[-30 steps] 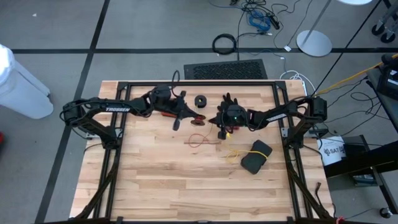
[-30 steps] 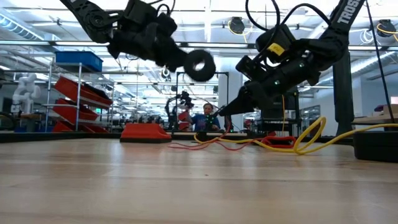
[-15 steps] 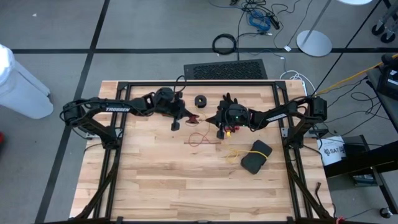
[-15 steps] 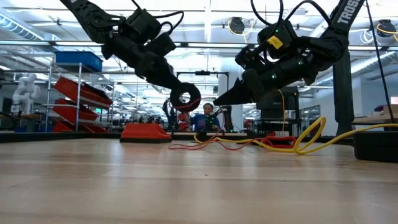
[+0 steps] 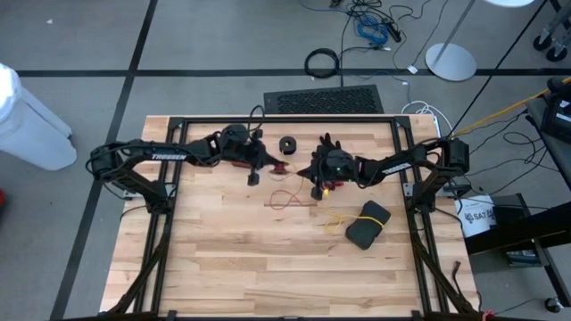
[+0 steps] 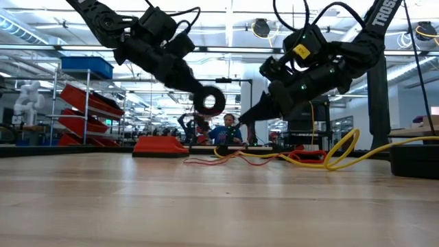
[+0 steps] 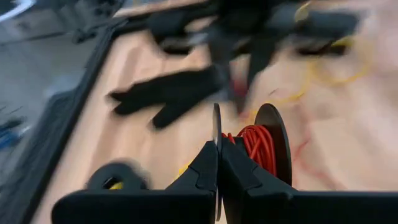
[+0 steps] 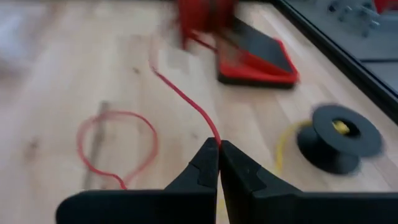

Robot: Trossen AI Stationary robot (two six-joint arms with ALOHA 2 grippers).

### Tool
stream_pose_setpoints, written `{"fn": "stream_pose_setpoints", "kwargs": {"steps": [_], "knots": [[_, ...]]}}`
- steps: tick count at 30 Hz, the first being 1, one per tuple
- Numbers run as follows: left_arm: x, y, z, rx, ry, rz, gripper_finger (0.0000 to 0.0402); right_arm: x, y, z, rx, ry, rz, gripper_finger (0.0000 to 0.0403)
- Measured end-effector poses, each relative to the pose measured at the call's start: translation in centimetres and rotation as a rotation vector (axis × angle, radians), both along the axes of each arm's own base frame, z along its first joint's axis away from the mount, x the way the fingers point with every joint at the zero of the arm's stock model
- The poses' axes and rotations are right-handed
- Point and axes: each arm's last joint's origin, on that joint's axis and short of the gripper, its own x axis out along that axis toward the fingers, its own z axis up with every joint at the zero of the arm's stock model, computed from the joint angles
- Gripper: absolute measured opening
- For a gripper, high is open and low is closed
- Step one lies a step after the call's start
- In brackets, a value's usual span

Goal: Coil cords
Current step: Coil the red wire onto spool

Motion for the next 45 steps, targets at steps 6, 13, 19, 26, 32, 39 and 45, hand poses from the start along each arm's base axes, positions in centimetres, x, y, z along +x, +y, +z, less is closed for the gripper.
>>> {"fn": "stream_pose_setpoints", "kwargs": {"steps": [6, 13, 19, 26, 32, 39, 45], "knots": [[0.0, -0.3, -0.1, -0.064, -0.002, -0.079, 0.0006, -0.4, -0.5, -0.6, -0.026, 0.078, -0.083, 0.0], [-0.5, -0.5, -0.9, -0.087, 0.084, -0.095, 0.0006, -0.7, -0.8, -0.2, -0.045, 0.084, -0.104, 0.0], [-0.5, -0.3, -1.0, -0.008, 0.119, -0.003, 0.0006, -1.0, -0.6, 1.6, -0.065, 0.028, -0.108, 0.0], [0.2, -0.5, -0.2, 0.115, 0.055, 0.067, 0.0006, -0.8, -0.5, 3.6, -0.059, -0.051, -0.097, 0.0], [1.1, -1.3, 0.7, 0.221, -0.036, 0.096, 0.0006, 0.5, -0.5, 5.6, -0.075, -0.119, -0.085, 0.0], [2.6, -0.7, 0.2, 0.316, -0.061, 0.247, 0.0006, 1.8, 0.2, 7.7, -0.124, -0.174, -0.065, 0.0], [3.6, -0.3, 0.3, 0.272, -0.199, 0.318, 0.0006, 1.9, 0.5, 7.9, -0.179, -0.166, -0.113, 0.0]]}}
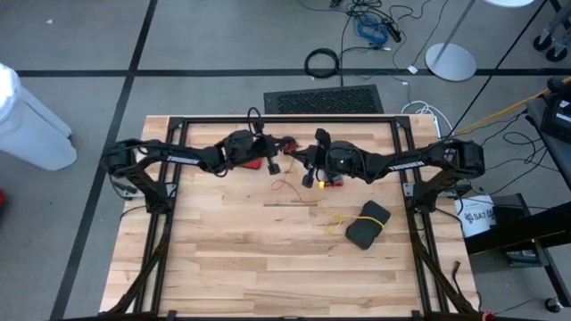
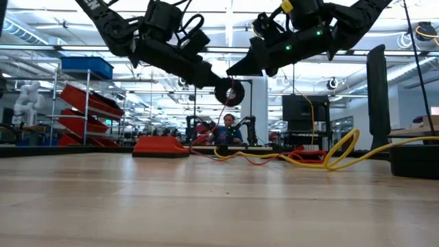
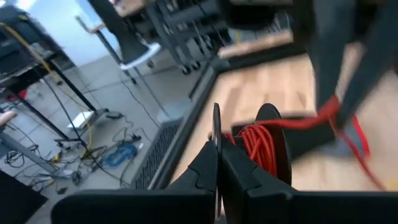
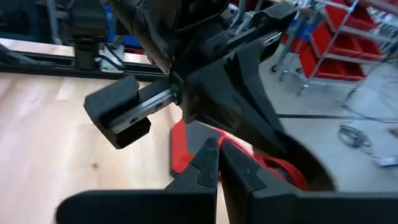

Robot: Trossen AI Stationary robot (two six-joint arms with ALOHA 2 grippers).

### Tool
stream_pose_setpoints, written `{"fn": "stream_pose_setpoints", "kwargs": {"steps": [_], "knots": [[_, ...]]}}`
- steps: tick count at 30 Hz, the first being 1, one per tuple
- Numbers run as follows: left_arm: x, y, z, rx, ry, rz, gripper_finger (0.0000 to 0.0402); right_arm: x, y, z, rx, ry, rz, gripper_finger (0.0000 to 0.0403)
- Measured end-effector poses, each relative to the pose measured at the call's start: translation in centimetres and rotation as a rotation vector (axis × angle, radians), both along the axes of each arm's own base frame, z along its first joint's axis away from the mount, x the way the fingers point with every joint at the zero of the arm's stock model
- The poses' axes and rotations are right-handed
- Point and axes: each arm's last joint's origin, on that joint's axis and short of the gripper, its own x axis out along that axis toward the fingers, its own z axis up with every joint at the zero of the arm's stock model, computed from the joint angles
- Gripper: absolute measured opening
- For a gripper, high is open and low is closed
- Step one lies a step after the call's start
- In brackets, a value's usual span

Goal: Coil cords
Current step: Coil the red wire onto spool

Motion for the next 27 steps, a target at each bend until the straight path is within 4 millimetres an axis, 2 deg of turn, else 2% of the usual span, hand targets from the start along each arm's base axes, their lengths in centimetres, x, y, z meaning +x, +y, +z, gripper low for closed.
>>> {"fn": "stream_pose_setpoints", "kwargs": {"steps": [7, 12, 18, 27], "knots": [[0.6, -0.3, 0.3, -0.051, -0.132, 0.044, 0.0006, 0.9, 0.5, -0.7, -0.093, -0.017, -0.077, 0.0], [1.1, -0.9, 0.4, -0.053, -0.209, 0.12, 0.0006, 2.0, 1.1, -2.4, -0.195, -0.003, -0.176, 0.0], [1.1, -0.8, 0.8, -0.155, -0.324, 0.163, 0.0006, 2.8, 1.6, -3.7, -0.321, -0.005, -0.295, 0.0], [0.7, 0.7, 0.9, -0.35, -0.406, 0.058, 0.0006, 2.8, 1.4, -4.8, -0.429, 0.07, -0.37, 0.0]]}}
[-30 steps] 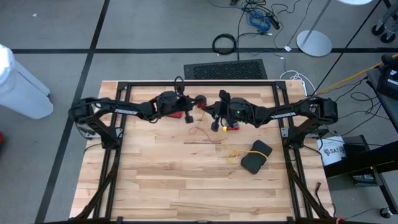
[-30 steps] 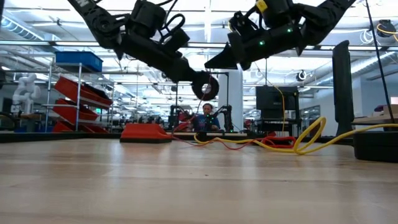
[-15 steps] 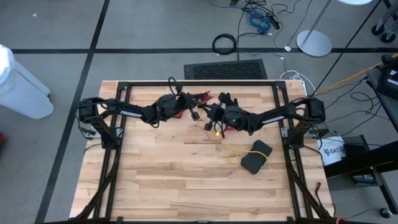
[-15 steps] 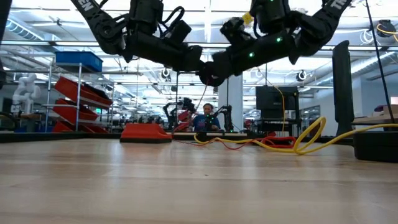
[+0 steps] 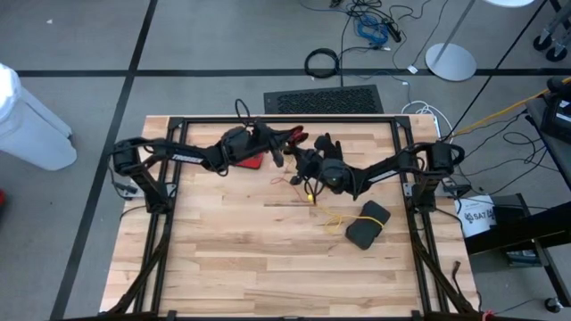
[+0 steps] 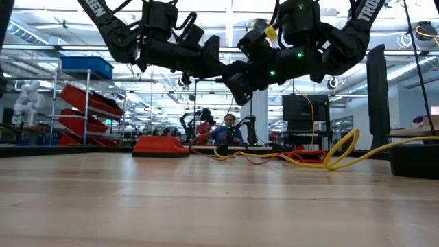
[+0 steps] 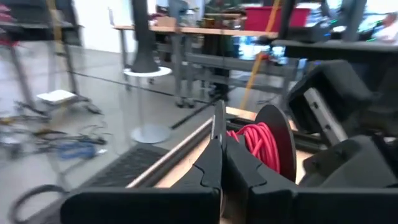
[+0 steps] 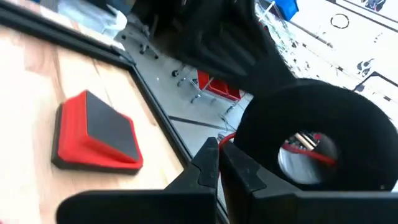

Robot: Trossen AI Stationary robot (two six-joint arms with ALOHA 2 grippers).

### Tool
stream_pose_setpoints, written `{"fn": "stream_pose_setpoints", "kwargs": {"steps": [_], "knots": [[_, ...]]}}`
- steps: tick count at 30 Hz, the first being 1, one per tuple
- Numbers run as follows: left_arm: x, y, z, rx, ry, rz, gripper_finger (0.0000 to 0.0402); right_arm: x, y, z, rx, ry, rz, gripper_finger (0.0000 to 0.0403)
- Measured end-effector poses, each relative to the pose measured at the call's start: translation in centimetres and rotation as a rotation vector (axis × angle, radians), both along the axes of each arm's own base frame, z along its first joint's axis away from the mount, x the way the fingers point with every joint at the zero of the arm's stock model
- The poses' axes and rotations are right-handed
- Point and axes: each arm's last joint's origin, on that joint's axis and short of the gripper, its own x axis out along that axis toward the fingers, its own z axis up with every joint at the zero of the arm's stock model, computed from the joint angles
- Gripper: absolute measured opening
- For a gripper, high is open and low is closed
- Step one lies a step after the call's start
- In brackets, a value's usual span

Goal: Coil cords
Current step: Coil the red wire onto spool

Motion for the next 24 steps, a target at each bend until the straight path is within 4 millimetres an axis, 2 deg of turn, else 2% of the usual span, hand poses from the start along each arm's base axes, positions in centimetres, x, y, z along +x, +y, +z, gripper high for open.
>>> {"fn": "stream_pose_setpoints", "kwargs": {"steps": [7, 11, 17, 24], "knots": [[-1.0, 1.7, -0.3, -0.083, 0.011, -0.135, 0.0006, -1.4, -0.5, -1.4, 0.0, 0.045, -0.025, 0.0], [-2.0, 2.2, -0.7, -0.095, 0.029, -0.214, 0.0006, -2.1, -0.9, -2.3, 0.065, 0.031, 0.046, 0.0], [-3.8, 1.8, -1.0, -0.043, 0.076, -0.323, 0.0006, -2.5, -1.5, -3.2, 0.166, 0.03, 0.182, 0.0], [-5.3, 1.0, -0.6, 0.012, 0.142, -0.353, 0.0006, -2.7, -2.2, -4.0, 0.289, 0.054, 0.287, 0.0]]}}
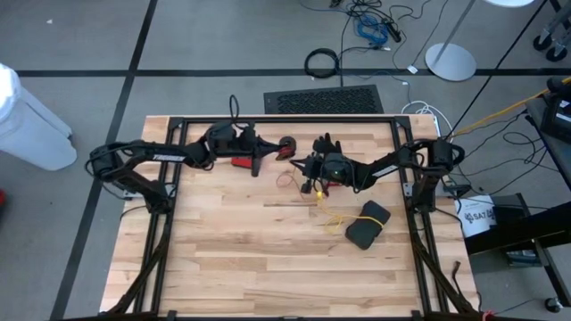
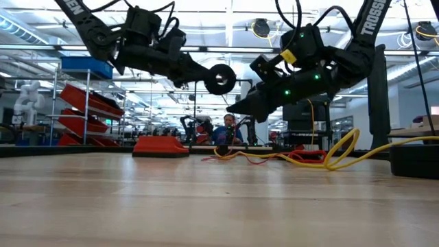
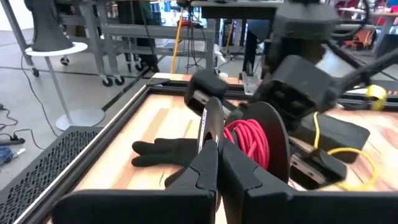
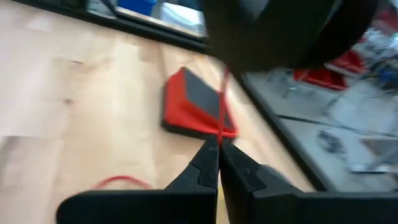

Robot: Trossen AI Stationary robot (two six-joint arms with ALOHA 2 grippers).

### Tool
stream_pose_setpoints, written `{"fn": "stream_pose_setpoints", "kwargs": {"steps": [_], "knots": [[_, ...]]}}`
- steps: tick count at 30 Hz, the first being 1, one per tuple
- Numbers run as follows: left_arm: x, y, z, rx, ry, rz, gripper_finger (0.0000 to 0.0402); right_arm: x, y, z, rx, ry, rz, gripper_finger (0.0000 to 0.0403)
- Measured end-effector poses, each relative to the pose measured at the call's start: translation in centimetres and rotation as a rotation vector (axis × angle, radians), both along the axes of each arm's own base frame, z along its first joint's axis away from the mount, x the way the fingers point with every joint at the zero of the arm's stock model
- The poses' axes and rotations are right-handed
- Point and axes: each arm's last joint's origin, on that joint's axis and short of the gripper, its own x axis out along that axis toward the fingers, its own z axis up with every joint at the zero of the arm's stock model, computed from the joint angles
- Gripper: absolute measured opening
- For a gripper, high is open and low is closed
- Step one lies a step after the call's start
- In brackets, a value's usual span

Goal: Coil cords
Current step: Coil the red wire onto spool

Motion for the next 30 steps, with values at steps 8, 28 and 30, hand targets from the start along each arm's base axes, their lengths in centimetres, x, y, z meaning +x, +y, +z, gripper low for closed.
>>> {"fn": "stream_pose_setpoints", "kwargs": {"steps": [8, 28, 30], "knots": [[-0.8, -0.4, 1.1, 0.029, -0.035, -0.009, 0.0006, 0.0, 0.1, -0.4, 0.105, 0.005, 0.104, 0.0], [-1.5, -0.8, 1.2, 0.065, 0.047, -0.018, 0.0006, -0.4, 0.6, -1.7, 0.201, 0.126, 0.199, 0.0], [-1.7, -0.9, 1.4, 0.068, 0.052, -0.017, 0.0006, -0.5, 0.6, -1.8, 0.205, 0.141, 0.199, 0.0]]}}
